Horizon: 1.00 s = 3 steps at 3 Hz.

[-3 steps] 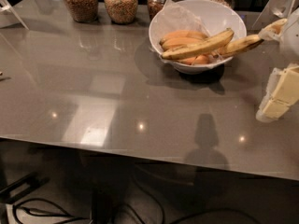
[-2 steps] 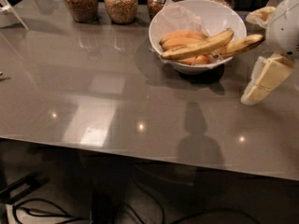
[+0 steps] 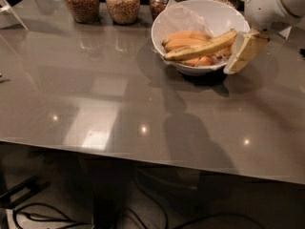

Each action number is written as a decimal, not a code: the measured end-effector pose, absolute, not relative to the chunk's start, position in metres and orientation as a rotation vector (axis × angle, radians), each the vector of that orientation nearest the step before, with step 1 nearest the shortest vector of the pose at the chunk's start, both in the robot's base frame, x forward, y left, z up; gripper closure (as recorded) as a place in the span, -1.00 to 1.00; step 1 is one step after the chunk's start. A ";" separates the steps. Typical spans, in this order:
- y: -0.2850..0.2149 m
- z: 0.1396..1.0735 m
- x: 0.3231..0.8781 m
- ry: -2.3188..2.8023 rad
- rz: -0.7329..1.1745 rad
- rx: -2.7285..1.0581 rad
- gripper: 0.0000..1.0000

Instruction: Pick banana from white bowl

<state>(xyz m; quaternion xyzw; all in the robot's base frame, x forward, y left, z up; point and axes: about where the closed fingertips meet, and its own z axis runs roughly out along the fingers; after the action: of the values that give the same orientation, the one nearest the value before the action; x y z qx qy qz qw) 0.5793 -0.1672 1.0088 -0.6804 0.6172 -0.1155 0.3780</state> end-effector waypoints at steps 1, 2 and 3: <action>-0.167 1.009 0.579 1.579 -0.294 -1.739 -1.00; -0.169 1.008 0.594 1.531 -0.343 -1.759 -0.96; -0.170 1.009 0.618 1.463 -0.414 -1.801 -0.61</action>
Offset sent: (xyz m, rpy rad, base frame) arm 0.0538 -0.0091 -0.0009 -0.1012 -0.1514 0.0687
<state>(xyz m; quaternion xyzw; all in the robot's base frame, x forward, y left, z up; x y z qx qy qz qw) 0.6184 -0.1696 1.0087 -0.7059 0.5737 -0.1625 0.3824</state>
